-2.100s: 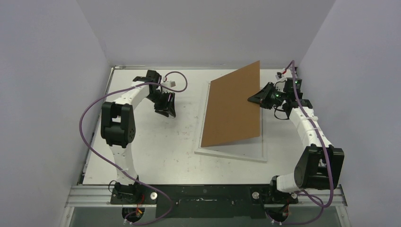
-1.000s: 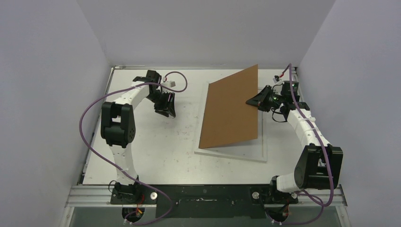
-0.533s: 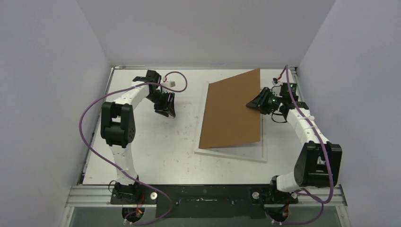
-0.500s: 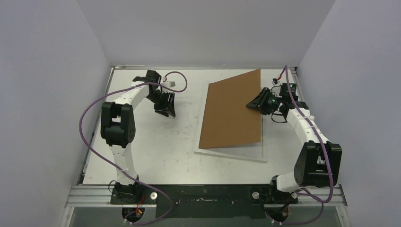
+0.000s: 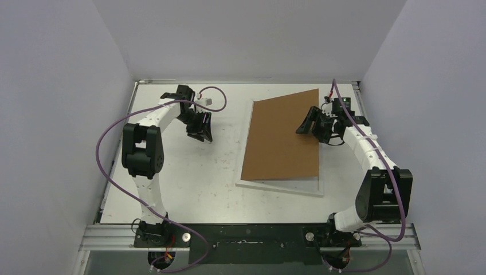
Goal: Put the photo into the frame
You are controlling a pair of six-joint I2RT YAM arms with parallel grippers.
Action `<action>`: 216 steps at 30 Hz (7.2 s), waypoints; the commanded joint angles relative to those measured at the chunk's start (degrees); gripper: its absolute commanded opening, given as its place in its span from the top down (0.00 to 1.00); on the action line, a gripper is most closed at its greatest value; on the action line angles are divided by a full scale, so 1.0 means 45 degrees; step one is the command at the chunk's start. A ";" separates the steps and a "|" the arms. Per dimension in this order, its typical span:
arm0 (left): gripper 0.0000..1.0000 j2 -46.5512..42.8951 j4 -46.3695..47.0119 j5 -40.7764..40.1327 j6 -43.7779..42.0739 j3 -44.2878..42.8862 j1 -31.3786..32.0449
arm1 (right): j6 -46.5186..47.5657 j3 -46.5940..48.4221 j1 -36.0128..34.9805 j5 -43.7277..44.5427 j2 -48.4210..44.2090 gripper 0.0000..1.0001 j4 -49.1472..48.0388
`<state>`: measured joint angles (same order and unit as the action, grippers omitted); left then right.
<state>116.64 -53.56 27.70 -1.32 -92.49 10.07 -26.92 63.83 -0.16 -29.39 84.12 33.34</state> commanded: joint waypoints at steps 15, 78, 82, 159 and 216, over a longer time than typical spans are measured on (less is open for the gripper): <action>0.57 -0.0345 0.0240 0.0403 -0.0233 -0.0038 -0.0147 | 0.0883 0.1542 -0.1561 0.3172 0.0776 0.12 0.1125; 0.58 -0.0378 0.0243 0.0971 -0.0084 0.0270 0.0046 | 0.1013 0.4069 -0.1929 0.7330 0.2750 0.10 -0.0883; 0.56 -0.0619 0.0311 0.0959 -0.0331 0.0705 0.0411 | 0.0945 0.5318 -0.1789 0.7769 0.4063 0.10 -0.1735; 0.42 -0.2469 0.1126 -0.0246 -0.1564 0.4459 0.4443 | 0.0679 0.7845 -0.1585 0.4430 0.8976 0.02 -0.3448; 0.31 -0.3203 0.2024 -0.0673 -0.1523 0.5826 0.5224 | 0.0780 0.8590 -0.1546 0.3641 0.9273 0.02 -0.2385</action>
<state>104.42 -47.53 26.15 -8.58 -66.43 33.45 -23.66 103.37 -6.79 -13.15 129.84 16.51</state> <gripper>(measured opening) 0.692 0.977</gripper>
